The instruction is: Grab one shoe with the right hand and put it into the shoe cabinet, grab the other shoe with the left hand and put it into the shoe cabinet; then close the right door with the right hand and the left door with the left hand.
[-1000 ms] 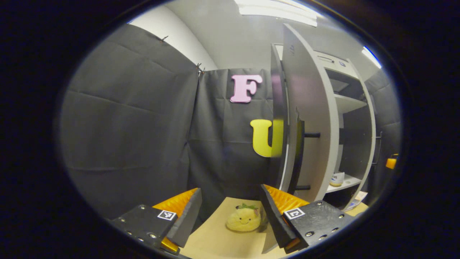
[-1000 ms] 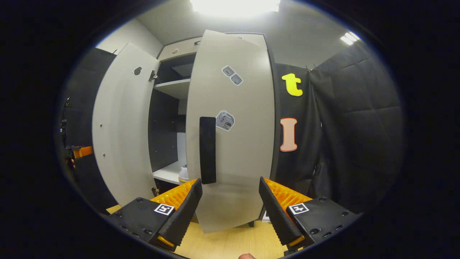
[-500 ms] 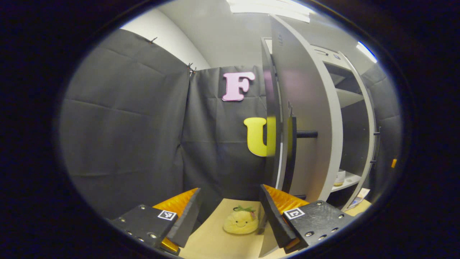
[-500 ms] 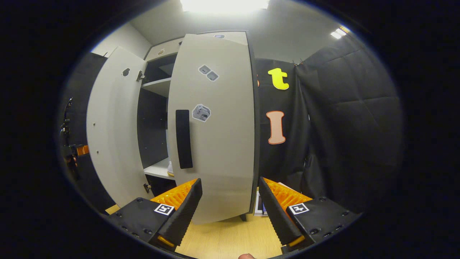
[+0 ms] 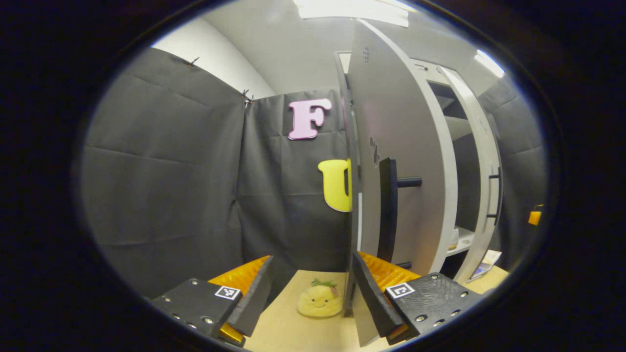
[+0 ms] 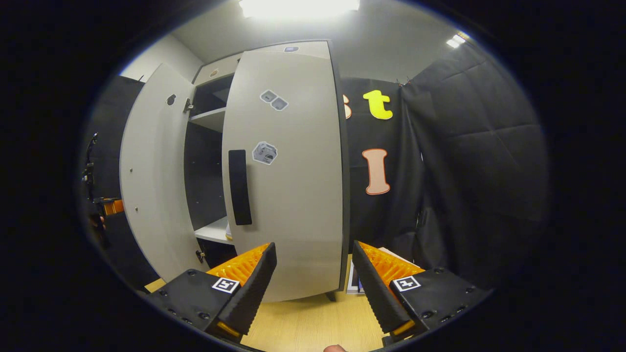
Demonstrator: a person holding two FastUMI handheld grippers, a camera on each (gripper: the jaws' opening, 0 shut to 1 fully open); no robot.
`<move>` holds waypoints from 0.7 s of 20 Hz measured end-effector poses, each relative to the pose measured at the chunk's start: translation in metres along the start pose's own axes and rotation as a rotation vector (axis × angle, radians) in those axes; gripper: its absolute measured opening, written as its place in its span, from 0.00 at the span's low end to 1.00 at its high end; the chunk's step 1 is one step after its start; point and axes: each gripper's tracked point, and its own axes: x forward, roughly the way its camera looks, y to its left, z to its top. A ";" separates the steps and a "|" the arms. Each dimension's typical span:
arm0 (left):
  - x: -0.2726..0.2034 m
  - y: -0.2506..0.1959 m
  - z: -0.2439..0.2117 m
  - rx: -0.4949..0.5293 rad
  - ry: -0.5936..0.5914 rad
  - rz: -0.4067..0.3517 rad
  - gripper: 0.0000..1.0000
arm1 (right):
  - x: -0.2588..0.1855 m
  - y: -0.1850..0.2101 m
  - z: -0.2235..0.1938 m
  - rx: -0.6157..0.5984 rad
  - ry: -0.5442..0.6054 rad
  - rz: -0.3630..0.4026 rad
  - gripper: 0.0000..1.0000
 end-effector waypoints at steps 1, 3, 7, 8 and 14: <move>0.000 -0.007 0.001 -0.003 -0.001 -0.011 0.93 | 0.001 -0.001 -0.001 -0.005 0.003 0.003 0.98; 0.000 -0.020 0.001 -0.005 -0.007 -0.026 0.93 | -0.001 -0.006 -0.002 -0.018 0.008 0.000 0.98; -0.003 -0.035 0.001 -0.006 -0.012 -0.032 0.92 | -0.005 -0.015 -0.005 -0.020 0.019 0.002 0.98; -0.005 -0.038 0.000 -0.007 -0.013 -0.032 0.92 | -0.007 -0.019 -0.006 -0.022 0.021 0.000 0.98; -0.005 -0.064 0.000 -0.013 -0.012 -0.051 0.92 | -0.010 -0.034 -0.008 -0.030 0.027 -0.003 0.98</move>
